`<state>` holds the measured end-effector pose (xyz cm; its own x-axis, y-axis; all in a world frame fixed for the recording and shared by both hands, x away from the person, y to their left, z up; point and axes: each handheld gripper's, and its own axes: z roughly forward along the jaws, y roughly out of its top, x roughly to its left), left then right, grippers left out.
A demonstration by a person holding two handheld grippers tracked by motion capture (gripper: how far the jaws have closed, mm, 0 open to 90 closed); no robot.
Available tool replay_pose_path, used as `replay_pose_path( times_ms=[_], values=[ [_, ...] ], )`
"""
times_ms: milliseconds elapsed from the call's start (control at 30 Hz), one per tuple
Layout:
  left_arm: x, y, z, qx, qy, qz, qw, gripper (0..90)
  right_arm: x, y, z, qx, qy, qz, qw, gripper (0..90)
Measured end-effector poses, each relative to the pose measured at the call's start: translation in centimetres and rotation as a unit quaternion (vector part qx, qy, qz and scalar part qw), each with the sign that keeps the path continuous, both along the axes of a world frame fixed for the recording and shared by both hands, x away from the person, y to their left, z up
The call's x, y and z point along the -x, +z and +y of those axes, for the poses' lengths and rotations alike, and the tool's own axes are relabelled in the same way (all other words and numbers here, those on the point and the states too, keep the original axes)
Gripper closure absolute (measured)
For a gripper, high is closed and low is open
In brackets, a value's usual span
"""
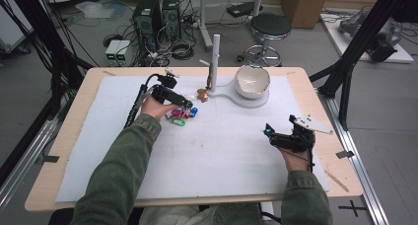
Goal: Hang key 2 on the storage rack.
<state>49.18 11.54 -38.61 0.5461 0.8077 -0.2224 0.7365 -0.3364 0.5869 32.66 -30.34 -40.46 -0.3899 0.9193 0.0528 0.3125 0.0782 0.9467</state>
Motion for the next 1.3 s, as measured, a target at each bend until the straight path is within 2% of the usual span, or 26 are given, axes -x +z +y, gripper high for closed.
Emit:
replay_pose_path(
  times_ms=[133, 367, 567, 700, 833, 1067, 1233, 1300],
  values=[
    [0.0, -0.4, -0.4, -0.004, -0.008, 0.011, 0.9999, 2.1, 0.0, 0.0, 0.0, 0.000, 0.000, -0.002, 1.0000, 0.6],
    [0.1, -0.9, -1.0, -0.016, -0.015, 0.017, 0.9996, 2.1, 0.0, 0.0, 0.0, 0.001, 0.000, -0.002, 1.0000, 0.6],
    [0.1, -1.3, -1.3, -0.031, -0.016, 0.019, 0.9992, 2.2, 0.0, 0.0, 0.0, 0.000, 0.000, -0.002, 1.0000, 0.6],
    [0.1, -1.7, -1.6, -0.036, -0.017, 0.013, 0.9991, 4.3, 0.0, 0.0, 0.0, 0.000, -0.001, -0.001, 1.0000, 0.6],
    [0.2, -1.9, -1.9, -0.036, -0.025, 0.011, 0.9990, 15.7, 0.0, 0.0, 0.0, 0.000, -0.001, 0.000, 1.0000, 0.6],
    [0.3, -2.8, -2.1, -0.056, -0.022, 0.015, 0.9981, 23.5, 0.0, 0.0, 0.0, 0.001, -0.001, -0.001, 1.0000, 0.6],
    [0.6, -3.1, -2.1, -0.075, -0.024, 0.004, 0.9969, 47.7, 0.0, 0.0, 0.0, 0.001, 0.000, 0.001, 1.0000, 0.6],
    [0.7, -3.0, -1.9, -0.065, -0.026, 0.001, 0.9976, 58.2, -0.1, 0.0, 0.0, 0.003, 0.000, -0.001, 1.0000, 0.6]
  ],
)
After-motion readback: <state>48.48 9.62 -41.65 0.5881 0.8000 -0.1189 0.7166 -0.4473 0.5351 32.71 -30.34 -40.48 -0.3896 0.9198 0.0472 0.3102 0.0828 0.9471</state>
